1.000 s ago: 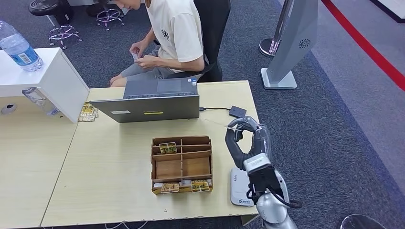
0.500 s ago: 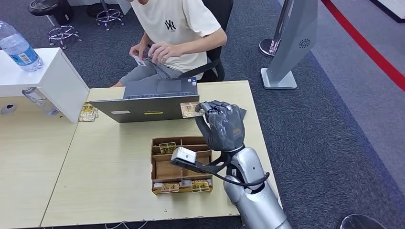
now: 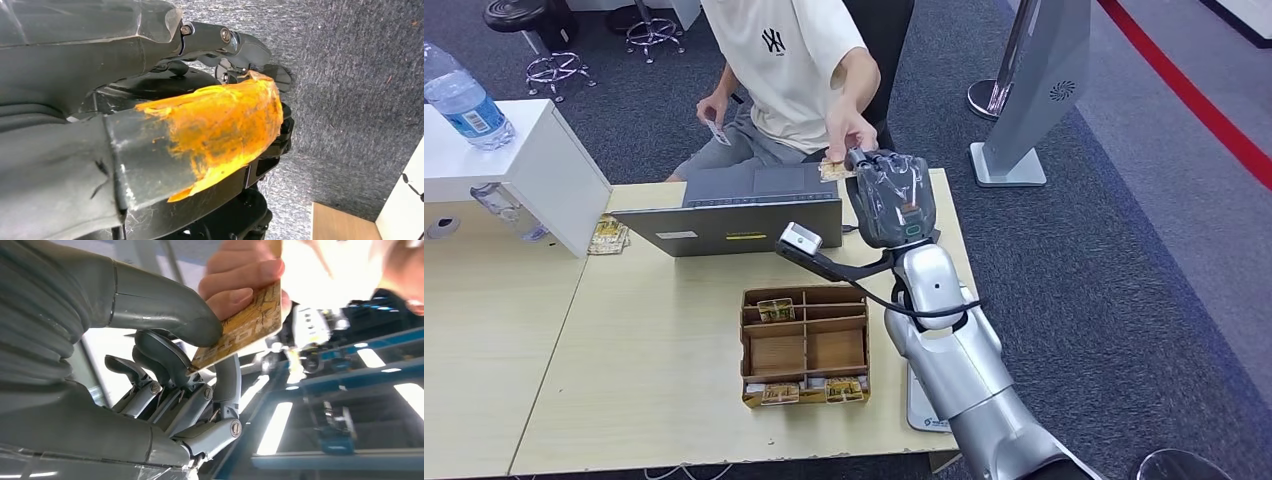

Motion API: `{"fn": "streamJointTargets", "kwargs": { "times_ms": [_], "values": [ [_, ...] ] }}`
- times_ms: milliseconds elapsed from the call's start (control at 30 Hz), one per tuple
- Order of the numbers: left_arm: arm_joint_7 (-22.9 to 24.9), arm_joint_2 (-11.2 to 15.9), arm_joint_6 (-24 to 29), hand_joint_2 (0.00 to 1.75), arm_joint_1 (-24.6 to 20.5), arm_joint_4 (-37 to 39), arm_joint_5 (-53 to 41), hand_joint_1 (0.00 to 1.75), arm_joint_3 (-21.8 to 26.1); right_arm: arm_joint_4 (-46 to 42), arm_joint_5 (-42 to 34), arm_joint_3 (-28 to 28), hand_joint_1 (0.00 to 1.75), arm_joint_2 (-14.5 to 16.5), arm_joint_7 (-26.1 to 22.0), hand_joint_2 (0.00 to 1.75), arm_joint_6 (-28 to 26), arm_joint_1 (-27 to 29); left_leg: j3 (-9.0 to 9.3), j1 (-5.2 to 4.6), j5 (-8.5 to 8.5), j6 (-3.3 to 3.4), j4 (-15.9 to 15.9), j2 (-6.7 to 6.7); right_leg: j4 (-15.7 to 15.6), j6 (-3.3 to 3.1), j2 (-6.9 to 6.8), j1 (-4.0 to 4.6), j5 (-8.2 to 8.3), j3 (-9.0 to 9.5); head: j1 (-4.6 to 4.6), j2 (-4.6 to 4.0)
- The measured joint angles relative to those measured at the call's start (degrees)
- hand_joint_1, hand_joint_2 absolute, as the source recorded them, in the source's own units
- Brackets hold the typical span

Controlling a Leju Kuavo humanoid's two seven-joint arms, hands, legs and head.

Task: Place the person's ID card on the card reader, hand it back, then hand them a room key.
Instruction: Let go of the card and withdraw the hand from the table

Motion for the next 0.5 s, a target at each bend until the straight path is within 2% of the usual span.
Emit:
{"fn": "streamJointTargets", "kwargs": {
  "times_ms": [200,367,400,500],
  "values": [
    [-0.47,0.92,0.35,0.00,-1.16,1.96,1.34,0.00,-1.98,2.22,2.59,-0.29,1.75,-0.60,4.17,1.75,0.00,-1.42,-0.08,0.00,0.00,0.00,0.00,-0.07,-0.01,0.01,-0.03,-0.01,-0.01,-0.04,0.01,0.00],
    [-0.49,1.16,0.42,0.00,-1.62,2.69,1.40,0.00,-2.76,3.05,2.81,-0.29,1.75,-1.03,4.82,1.75,0.00,-1.79,-0.18,0.00,-0.05,0.02,0.01,-0.16,-0.03,0.04,-0.09,-0.01,-0.08,-0.09,0.01,0.00],
    [-0.49,1.20,0.43,0.00,-1.68,2.77,1.41,0.00,-2.88,3.13,2.81,-0.29,1.38,-1.07,4.83,1.75,0.00,-1.81,-0.19,0.00,-0.08,0.02,0.01,-0.16,-0.04,0.04,-0.09,-0.01,-0.10,-0.10,0.01,0.00],
    [-0.49,1.28,0.49,0.00,-1.79,2.92,1.49,0.00,-3.05,3.30,2.81,-0.28,0.07,-1.16,4.94,0.44,-0.01,-1.84,-0.20,0.00,-0.11,0.04,0.00,-0.15,-0.05,0.02,-0.08,-0.01,-0.13,-0.12,0.00,0.00]
  ]
}}
